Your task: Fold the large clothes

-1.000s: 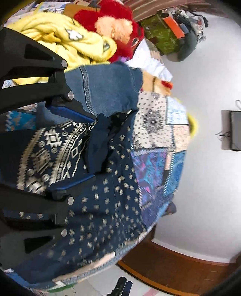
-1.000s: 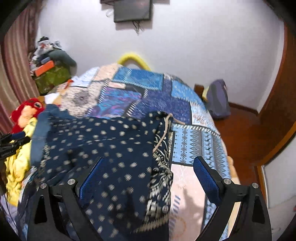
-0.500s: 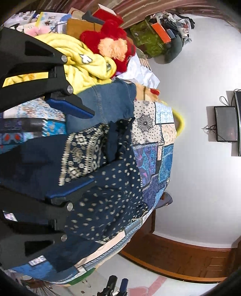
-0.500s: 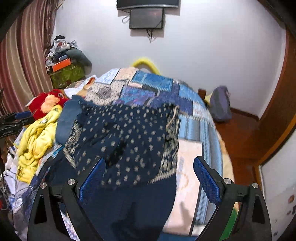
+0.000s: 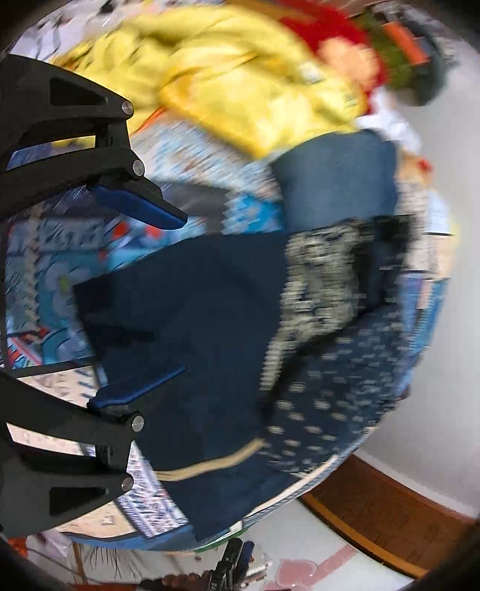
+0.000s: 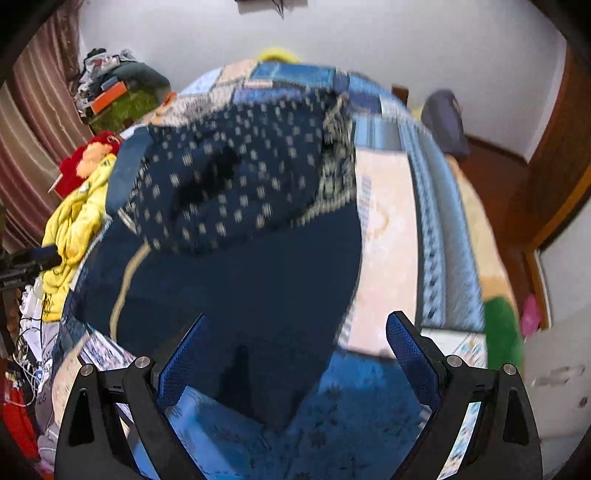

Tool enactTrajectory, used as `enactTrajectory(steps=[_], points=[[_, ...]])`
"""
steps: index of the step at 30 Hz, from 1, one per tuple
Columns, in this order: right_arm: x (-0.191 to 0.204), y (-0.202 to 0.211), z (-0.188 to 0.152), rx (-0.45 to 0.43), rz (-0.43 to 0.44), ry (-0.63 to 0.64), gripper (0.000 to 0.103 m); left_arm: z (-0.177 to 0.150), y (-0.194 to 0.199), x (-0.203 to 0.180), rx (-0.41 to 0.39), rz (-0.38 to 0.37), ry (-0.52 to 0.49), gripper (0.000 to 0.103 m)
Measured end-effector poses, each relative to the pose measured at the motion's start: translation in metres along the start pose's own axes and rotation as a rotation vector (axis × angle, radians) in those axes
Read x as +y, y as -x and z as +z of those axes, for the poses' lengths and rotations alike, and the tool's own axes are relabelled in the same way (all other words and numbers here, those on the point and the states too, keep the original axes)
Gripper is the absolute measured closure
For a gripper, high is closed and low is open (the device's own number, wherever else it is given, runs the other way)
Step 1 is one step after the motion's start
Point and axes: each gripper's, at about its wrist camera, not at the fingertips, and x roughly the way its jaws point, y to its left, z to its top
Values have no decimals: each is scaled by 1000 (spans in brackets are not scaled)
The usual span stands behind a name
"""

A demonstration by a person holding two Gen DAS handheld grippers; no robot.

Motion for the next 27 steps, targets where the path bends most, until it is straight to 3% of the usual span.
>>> enactTrajectory(steps=[6, 9, 11, 12, 14, 17, 18, 22, 27], points=[[-10, -27, -22, 77, 88, -78, 11, -32, -46, 15, 133, -119, 138, 29], [-17, -40, -27, 89, 178, -147, 23, -40, -61, 19, 150, -206, 214, 29], [-22, -43, -27, 79, 209, -181, 49, -42, -63, 19, 115, -229, 242, 31], [-21, -43, -25, 77, 233, -188, 54, -42, -62, 17, 100, -235, 239, 39], [-19, -45, -23, 80, 251, -194, 74, -41, -59, 10, 70, -246, 221, 51], [-11, -44, -18, 74, 273, -169, 89, -37, -53, -1, 36, -239, 181, 76], [-8, -42, -16, 70, 271, -154, 90, -35, -50, -4, 29, -230, 167, 82], [0, -25, -4, 6, 238, -90, 91, -18, -25, -23, -40, -176, 94, 86], [4, 4, 28, -98, 258, -53, 92, 21, 19, -24, -170, -190, 67, 95]])
